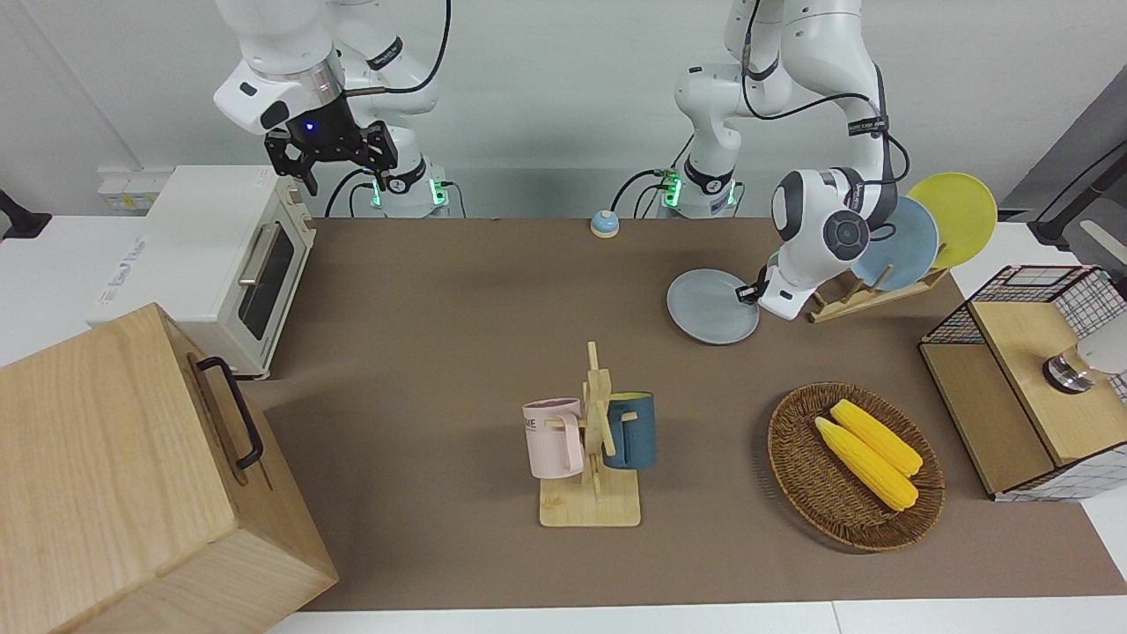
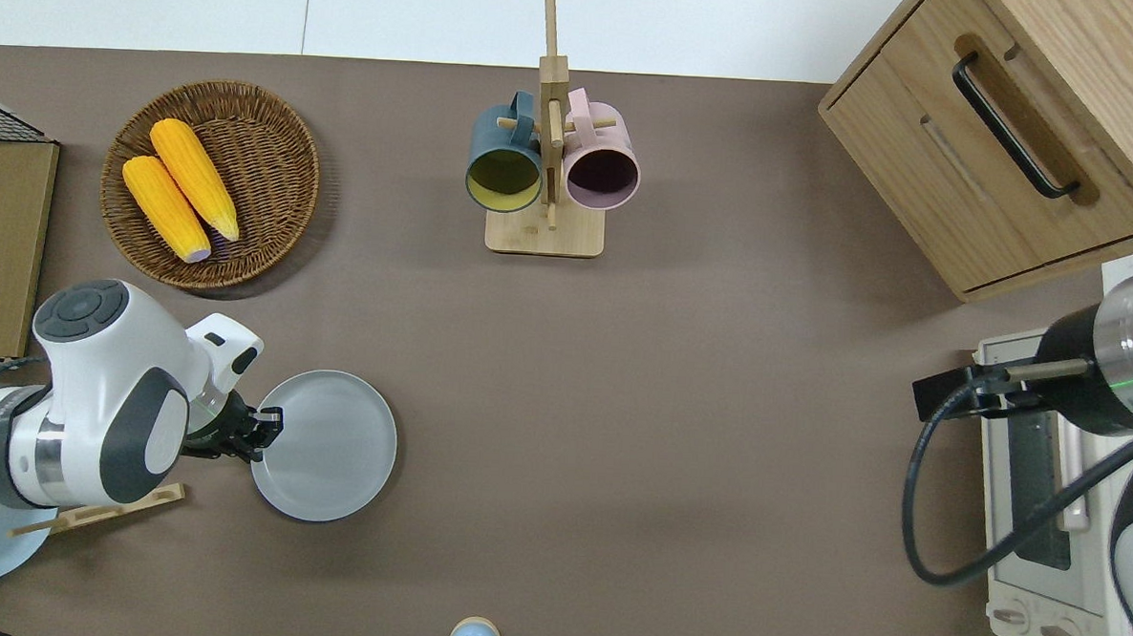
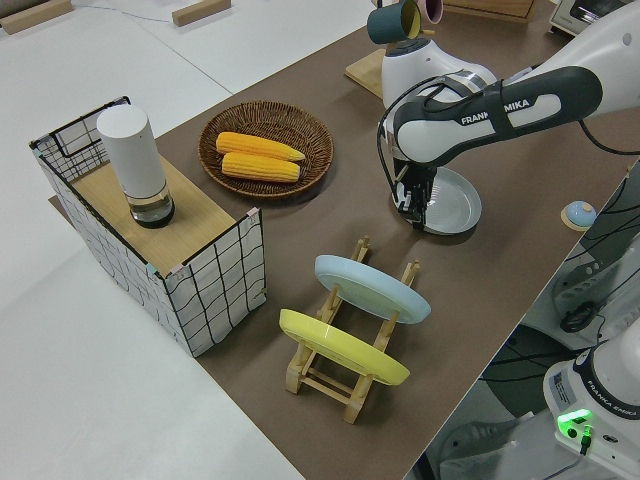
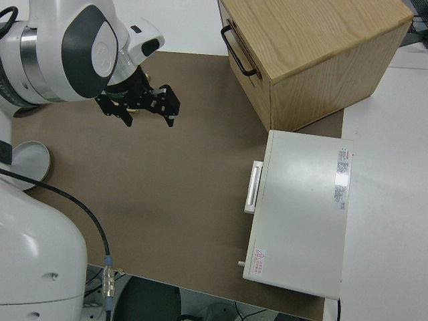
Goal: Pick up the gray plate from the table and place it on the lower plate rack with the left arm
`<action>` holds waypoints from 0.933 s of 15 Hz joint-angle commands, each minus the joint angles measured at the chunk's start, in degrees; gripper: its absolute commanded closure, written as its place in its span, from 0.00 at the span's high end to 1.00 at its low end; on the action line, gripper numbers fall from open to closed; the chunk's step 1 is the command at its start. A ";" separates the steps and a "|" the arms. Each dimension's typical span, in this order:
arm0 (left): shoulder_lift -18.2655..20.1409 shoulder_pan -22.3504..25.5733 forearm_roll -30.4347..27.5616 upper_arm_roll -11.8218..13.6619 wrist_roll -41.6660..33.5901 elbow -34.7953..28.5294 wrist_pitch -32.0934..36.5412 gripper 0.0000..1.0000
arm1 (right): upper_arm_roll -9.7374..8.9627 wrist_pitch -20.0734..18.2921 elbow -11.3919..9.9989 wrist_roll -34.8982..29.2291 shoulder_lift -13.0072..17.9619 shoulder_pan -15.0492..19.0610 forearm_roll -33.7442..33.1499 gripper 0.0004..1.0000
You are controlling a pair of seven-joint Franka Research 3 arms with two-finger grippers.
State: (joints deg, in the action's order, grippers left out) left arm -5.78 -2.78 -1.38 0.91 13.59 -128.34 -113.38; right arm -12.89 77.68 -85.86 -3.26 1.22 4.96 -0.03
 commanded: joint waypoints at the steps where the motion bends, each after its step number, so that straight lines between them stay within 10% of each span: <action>1: 0.77 -0.30 0.32 0.76 0.82 5.01 4.72 0.00 | -0.38 -0.87 0.35 0.19 0.27 0.85 0.20 0.99; 5: 2.18 -0.30 3.99 1.46 1.17 14.42 15.43 0.00 | -0.38 -0.87 0.35 0.19 0.27 0.85 0.20 0.99; 14: 5.08 -2.50 36.49 -3.54 14.01 19.97 38.39 0.00 | -0.38 -0.87 0.35 0.19 0.27 0.85 0.20 0.99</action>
State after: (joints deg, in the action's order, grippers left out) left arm -1.11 -4.27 26.35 -0.53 25.46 -108.80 -80.52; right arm -12.89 77.68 -85.86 -3.26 1.22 4.96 -0.03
